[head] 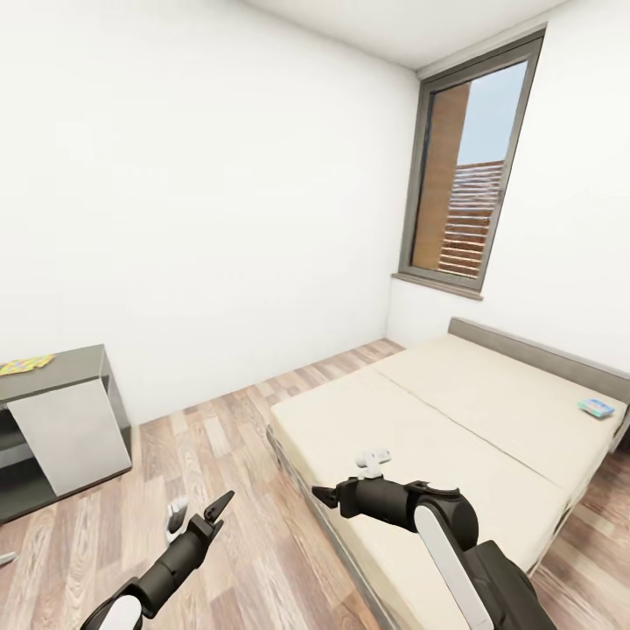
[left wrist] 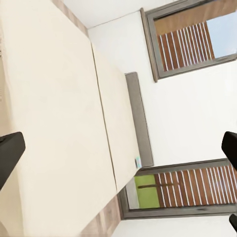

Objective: Put all the toys in the child's room - the three board games (two on the bed and one on the table), the two jigsaw puzzles on the table, and the tennis ball on the table - inside the toy box on the table in the child's room.

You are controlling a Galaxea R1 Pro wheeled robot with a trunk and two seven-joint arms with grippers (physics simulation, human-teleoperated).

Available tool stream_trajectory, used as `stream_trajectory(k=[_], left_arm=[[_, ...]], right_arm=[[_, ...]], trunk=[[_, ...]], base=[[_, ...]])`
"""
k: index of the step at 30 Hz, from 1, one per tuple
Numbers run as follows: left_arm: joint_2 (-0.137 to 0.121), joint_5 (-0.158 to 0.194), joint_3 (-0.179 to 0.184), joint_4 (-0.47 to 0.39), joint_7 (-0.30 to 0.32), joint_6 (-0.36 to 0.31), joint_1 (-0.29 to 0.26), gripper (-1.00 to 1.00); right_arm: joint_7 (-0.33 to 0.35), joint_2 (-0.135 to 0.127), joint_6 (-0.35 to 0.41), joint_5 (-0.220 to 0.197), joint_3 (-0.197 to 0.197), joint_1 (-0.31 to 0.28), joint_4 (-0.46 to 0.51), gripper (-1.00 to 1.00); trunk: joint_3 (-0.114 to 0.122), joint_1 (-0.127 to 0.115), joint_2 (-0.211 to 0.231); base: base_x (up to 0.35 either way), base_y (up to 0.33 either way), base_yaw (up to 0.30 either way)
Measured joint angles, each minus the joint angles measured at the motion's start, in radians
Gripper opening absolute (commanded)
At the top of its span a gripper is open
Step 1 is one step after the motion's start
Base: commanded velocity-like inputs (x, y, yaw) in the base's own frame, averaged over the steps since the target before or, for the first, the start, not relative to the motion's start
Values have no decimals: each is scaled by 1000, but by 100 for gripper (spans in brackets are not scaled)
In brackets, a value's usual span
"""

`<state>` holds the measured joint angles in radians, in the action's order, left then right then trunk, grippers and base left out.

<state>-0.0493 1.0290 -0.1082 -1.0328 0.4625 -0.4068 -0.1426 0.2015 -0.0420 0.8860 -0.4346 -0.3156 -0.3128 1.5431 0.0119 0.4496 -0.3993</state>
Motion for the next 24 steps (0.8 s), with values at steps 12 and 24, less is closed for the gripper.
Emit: stream_trajectory(k=[12, 24], left_arm=[[0, 0, 0, 0, -1, 0, 0, 100], [0, 0, -1, 0, -2, 0, 0, 100]], right_arm=[[-2, 1, 1, 1, 0, -1, -1, 100], [-3, 1, 1, 1, -1, -1, 0, 100]], trunk=[[0, 0, 0], [0, 0, 0]], base=[[0, -27, 241], [0, -5, 285]])
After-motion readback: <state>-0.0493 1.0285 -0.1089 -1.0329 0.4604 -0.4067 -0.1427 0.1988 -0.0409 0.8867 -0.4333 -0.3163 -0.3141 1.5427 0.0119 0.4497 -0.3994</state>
